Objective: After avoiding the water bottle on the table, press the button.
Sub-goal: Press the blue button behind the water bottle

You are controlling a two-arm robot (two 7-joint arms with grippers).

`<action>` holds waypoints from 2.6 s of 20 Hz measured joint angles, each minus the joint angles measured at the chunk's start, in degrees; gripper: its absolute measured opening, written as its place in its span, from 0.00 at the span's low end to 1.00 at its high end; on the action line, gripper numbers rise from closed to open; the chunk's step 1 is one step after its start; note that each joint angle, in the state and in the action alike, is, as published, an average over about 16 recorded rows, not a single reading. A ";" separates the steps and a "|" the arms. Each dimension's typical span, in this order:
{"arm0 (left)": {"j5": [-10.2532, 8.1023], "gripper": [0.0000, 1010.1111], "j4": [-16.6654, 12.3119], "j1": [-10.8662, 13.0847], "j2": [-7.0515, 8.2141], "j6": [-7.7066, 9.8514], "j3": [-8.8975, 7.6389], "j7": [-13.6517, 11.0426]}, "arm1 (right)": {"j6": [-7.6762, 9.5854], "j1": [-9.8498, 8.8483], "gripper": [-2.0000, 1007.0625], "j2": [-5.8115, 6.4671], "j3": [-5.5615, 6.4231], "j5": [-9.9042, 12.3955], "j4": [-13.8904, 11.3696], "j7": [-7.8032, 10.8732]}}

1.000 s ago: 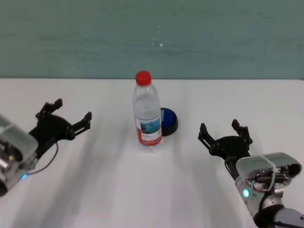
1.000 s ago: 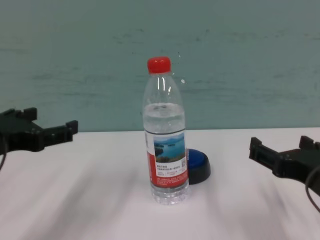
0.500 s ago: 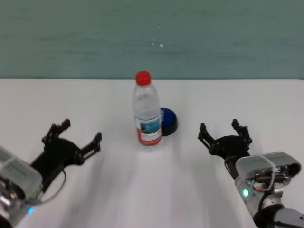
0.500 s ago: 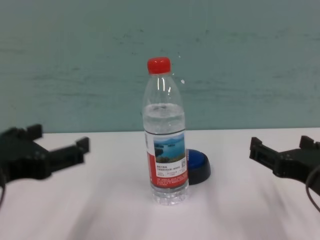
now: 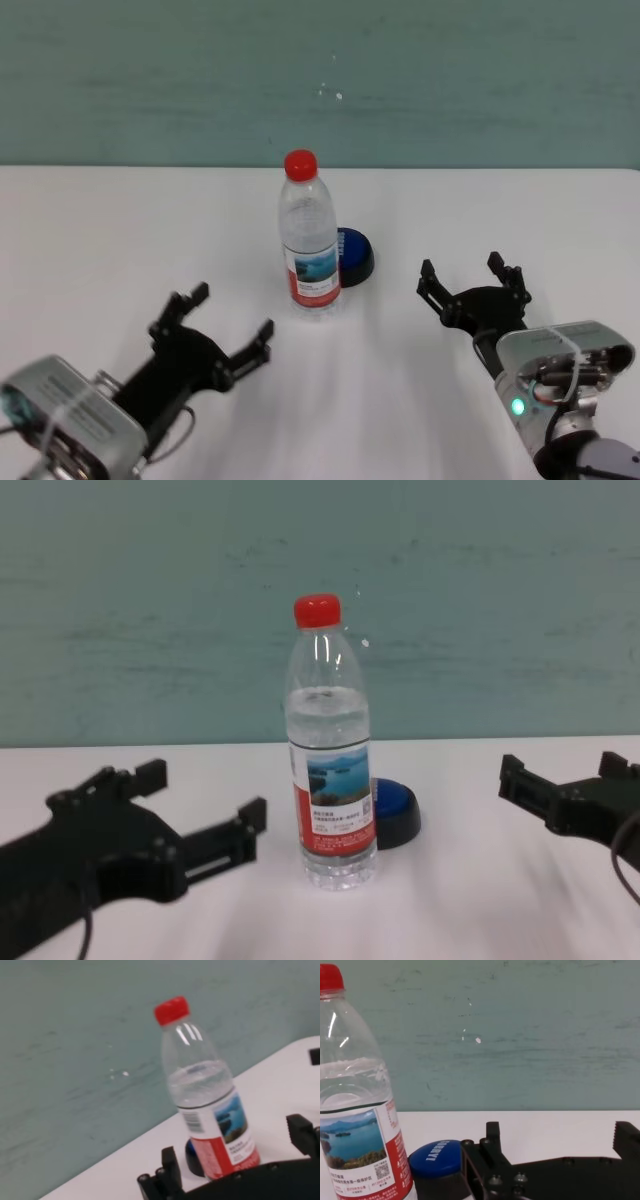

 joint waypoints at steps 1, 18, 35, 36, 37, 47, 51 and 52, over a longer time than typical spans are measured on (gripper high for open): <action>0.41 0.99 0.11 0.24 -0.24 -0.51 0.20 0.01 | 0.00 0.00 1.00 0.00 0.00 0.00 0.00 0.00; 0.37 0.99 6.17 1.36 -4.64 -7.50 -2.13 -0.21 | 0.00 0.00 1.00 0.00 0.00 0.00 0.00 0.00; 3.03 0.99 7.35 0.57 -5.83 -7.06 -2.60 -1.79 | 0.00 0.00 1.00 0.00 0.00 0.00 0.00 0.00; 3.11 0.99 7.32 0.58 -5.85 -7.04 -2.61 -1.76 | 0.00 0.00 1.00 0.00 0.00 0.00 0.00 0.00; 3.17 0.99 7.30 0.59 -5.86 -7.01 -2.61 -1.74 | 0.00 0.00 1.00 0.00 0.00 0.00 0.00 0.00; 3.14 0.99 7.26 0.61 -5.82 -6.96 -2.58 -1.74 | 0.00 0.00 1.00 0.00 0.00 0.00 0.00 0.00; 3.10 0.99 7.26 0.61 -5.80 -6.96 -2.58 -1.75 | -0.01 -0.01 1.00 -0.01 0.14 0.01 -0.24 0.24; 3.09 0.99 7.26 0.61 -5.80 -6.96 -2.58 -1.75 | -0.02 0.00 1.00 -0.01 0.21 0.03 -0.39 0.39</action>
